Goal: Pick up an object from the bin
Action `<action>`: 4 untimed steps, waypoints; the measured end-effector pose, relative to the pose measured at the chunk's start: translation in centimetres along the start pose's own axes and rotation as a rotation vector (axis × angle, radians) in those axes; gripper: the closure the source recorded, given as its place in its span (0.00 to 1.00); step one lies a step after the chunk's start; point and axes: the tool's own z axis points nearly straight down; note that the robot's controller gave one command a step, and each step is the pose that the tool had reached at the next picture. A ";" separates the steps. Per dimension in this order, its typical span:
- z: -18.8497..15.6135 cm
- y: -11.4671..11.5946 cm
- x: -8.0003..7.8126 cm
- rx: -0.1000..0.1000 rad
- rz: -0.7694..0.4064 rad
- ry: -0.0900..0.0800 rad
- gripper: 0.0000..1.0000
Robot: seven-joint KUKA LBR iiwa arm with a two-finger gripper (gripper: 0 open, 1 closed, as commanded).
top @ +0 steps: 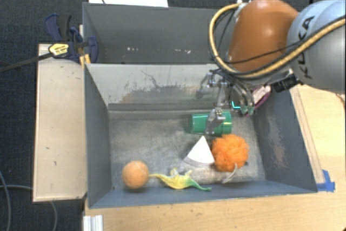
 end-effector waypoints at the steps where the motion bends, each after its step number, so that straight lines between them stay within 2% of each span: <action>1: -0.5 0.0 -0.1 -0.001 0.002 -0.008 0.00; 2: 6.7 -3.9 -1.2 0.001 0.023 -0.004 0.00; 3: 6.6 -4.4 -2.1 -0.001 0.057 -0.010 0.00; 4: 8.5 -1.3 -1.9 -0.002 0.097 -0.005 0.00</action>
Offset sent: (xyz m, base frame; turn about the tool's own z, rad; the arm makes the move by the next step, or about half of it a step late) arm 0.0111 -0.0366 -0.0642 0.0189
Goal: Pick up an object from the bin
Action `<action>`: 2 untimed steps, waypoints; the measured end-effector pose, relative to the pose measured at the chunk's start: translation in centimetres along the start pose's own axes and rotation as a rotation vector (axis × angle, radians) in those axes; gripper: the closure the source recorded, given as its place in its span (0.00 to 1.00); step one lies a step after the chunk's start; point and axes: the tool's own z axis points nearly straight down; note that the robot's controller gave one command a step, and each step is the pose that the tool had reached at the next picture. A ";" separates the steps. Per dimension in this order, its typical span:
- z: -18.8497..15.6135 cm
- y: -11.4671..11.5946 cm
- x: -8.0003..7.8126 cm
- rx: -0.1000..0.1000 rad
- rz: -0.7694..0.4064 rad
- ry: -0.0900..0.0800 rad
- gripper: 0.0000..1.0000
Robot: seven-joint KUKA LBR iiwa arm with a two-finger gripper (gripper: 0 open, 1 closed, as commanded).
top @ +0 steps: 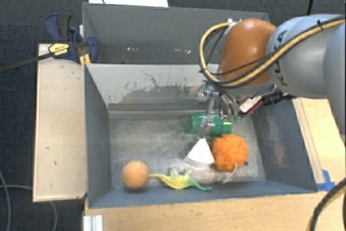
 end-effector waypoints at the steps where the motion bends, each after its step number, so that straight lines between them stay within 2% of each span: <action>1: 4.8 -0.8 -1.0 -0.017 0.078 -0.010 0.00; 2: 5.8 -1.1 -0.6 -0.007 0.070 -0.019 1.00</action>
Offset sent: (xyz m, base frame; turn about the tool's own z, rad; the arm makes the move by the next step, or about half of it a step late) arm 0.0004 -0.0244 -0.0650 0.2238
